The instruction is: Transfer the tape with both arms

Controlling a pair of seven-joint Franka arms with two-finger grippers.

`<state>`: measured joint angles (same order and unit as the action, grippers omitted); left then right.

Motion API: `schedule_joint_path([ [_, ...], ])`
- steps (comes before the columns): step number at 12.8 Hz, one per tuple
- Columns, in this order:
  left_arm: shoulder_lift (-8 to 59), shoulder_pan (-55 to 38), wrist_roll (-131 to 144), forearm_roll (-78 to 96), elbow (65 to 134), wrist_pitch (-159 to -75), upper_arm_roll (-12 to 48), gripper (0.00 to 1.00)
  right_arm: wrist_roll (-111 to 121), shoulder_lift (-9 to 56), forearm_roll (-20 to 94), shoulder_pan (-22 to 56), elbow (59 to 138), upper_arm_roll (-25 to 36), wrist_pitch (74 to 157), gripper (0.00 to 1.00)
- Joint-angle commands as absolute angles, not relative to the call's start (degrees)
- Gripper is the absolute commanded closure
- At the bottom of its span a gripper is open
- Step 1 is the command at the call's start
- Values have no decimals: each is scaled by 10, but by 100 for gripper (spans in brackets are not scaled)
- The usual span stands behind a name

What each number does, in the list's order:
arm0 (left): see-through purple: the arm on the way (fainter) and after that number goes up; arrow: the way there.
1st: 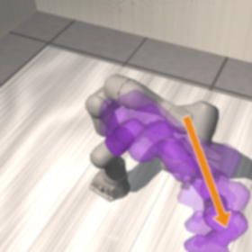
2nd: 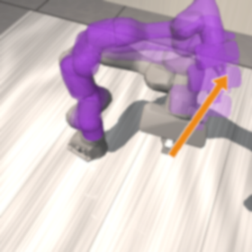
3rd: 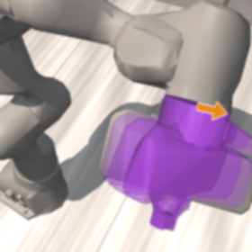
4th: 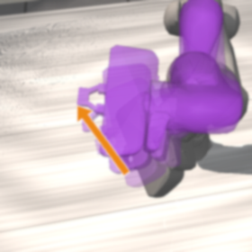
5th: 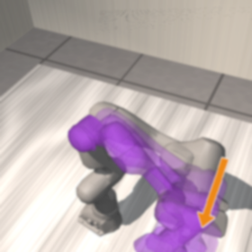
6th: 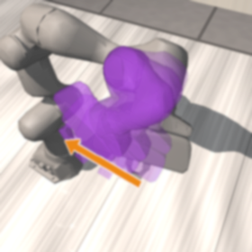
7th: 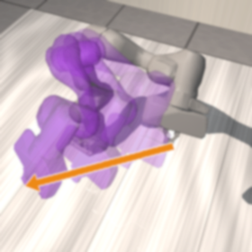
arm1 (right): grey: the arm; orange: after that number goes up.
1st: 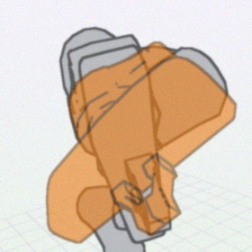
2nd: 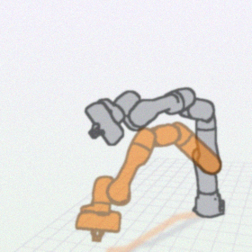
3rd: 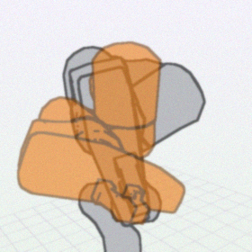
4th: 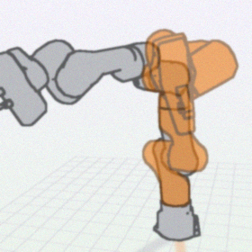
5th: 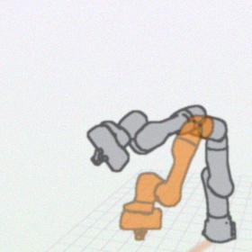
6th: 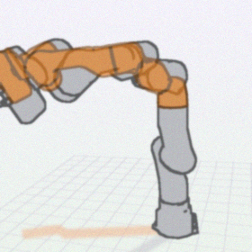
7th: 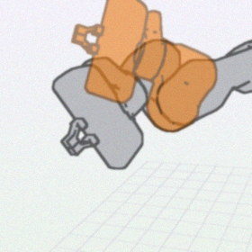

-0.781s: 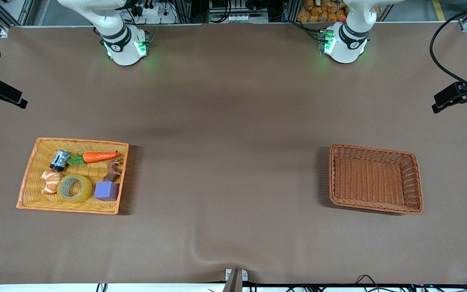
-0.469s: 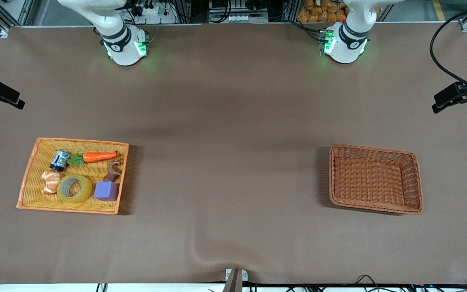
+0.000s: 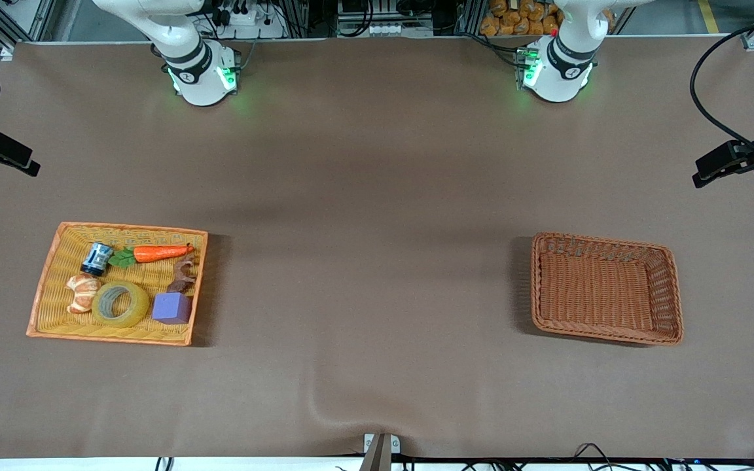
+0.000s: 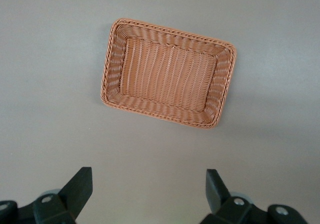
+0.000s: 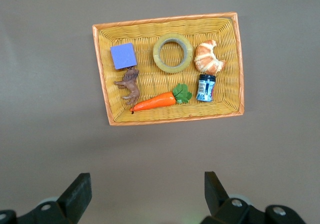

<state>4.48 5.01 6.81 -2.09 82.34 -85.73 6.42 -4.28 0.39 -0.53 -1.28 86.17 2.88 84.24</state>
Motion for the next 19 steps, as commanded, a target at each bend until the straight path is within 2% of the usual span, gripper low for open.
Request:
schedule_joint_path([
  [1,47,52,62,-31,823,-867,67,0,-45,-1,-17,-3,860,34,838,0],
  [11,48,51,60,-36,824,-873,68,0,-42,16,-7,4,859,33,848,0],
  [14,48,51,60,-35,824,-873,68,0,-41,85,1,36,859,33,883,0],
  [16,48,51,59,-35,824,-873,68,0,-38,149,-3,60,859,33,938,0],
  [19,49,47,60,-35,824,-875,68,0,-31,206,-14,67,859,36,973,0],
])
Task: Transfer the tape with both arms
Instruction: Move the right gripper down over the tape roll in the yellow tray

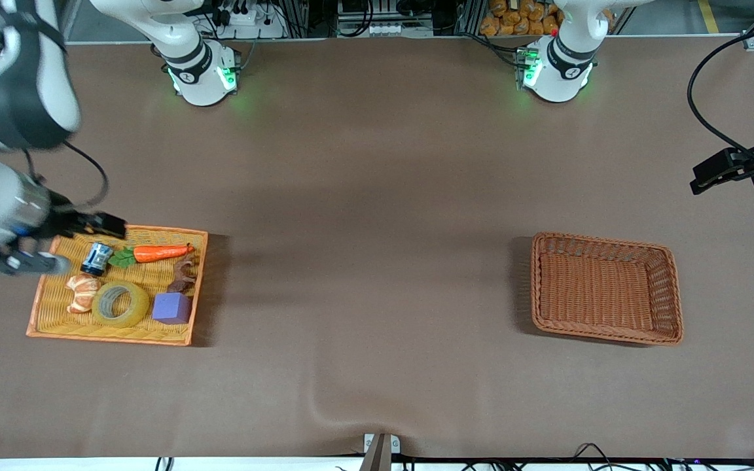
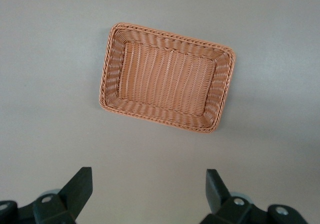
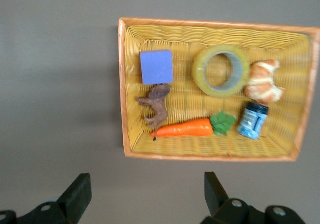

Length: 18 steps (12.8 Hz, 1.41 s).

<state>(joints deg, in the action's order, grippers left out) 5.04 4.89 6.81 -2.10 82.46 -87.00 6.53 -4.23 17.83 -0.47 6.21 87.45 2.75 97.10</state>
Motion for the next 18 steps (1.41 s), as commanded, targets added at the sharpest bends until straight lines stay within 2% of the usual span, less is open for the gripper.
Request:
schedule_joint_path([
  [1,49,46,60,-35,823,-875,68,0,7,222,-10,45,859,40,978,0],
  [2,49,47,60,-36,823,-875,68,0,49,239,1,2,859,38,1008,0],
  [5,54,46,60,-35,824,-875,68,0,159,325,-2,-59,858,39,1120,0],
  [8,54,48,60,-35,822,-875,69,0,186,366,1,-55,858,37,1173,0],
  [13,55,46,62,-35,822,-878,70,0,186,377,2,-15,867,37,1176,0],
  [18,55,44,63,-35,824,-879,71,0,186,395,2,-32,882,37,1176,0],
])
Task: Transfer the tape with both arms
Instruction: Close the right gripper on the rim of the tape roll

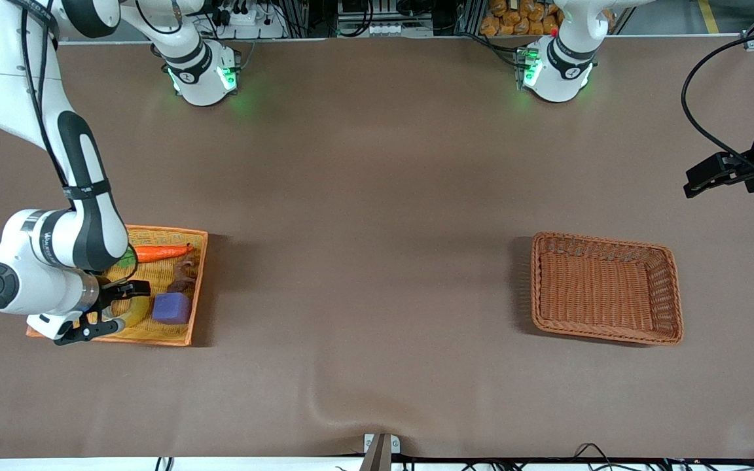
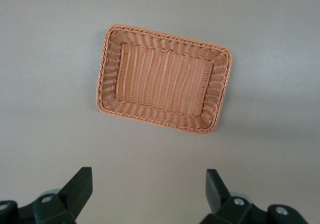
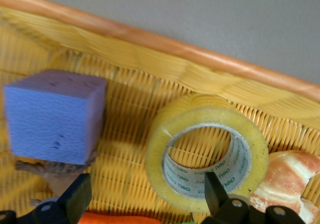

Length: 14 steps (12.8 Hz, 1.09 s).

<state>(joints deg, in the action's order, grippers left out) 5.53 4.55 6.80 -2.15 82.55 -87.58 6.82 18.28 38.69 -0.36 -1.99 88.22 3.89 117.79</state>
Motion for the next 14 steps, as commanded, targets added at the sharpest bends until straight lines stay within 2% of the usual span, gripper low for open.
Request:
schedule_joint_path([
  [1,55,46,61,-35,823,-879,70,0,185,401,2,-35,885,37,1177,0],
  [5,55,44,62,-36,823,-879,71,0,185,424,4,-40,883,36,1180,0],
  [7,55,46,62,-35,823,-879,71,0,185,430,4,-39,884,36,1211,77],
  [8,55,44,62,-35,823,-879,71,0,185,432,4,-39,883,36,1215,100],
  [14,55,45,63,-35,823,-880,71,0,185,425,4,-33,867,36,1216,100],
])
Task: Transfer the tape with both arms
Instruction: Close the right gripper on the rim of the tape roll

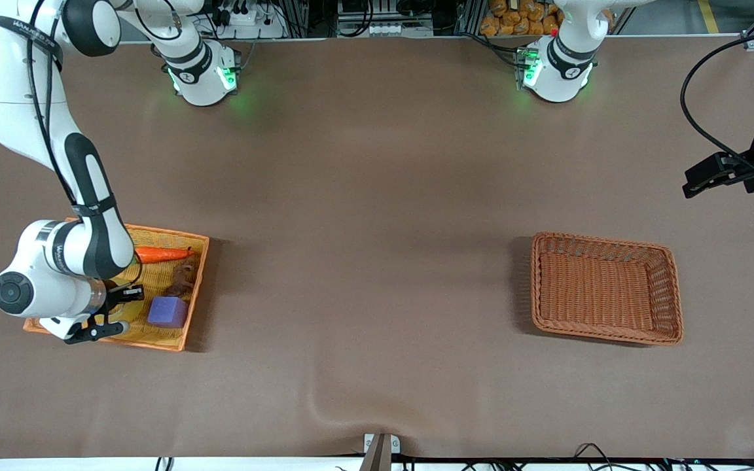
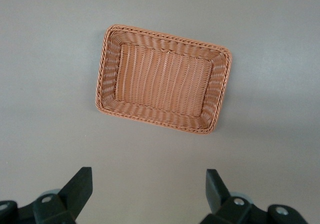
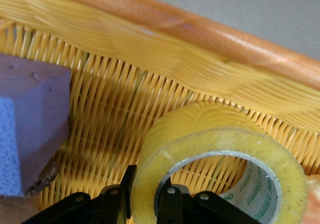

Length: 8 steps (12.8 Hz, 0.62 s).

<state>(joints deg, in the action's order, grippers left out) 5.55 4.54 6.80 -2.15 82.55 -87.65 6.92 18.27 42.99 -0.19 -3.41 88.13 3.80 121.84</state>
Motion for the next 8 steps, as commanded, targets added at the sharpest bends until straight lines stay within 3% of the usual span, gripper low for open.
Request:
schedule_joint_path([
  [1,56,44,65,-35,824,-880,71,0,184,419,4,-30,865,35,1213,100],
  [8,60,44,67,-35,823,-880,71,0,157,324,4,19,839,24,1130,100],
])
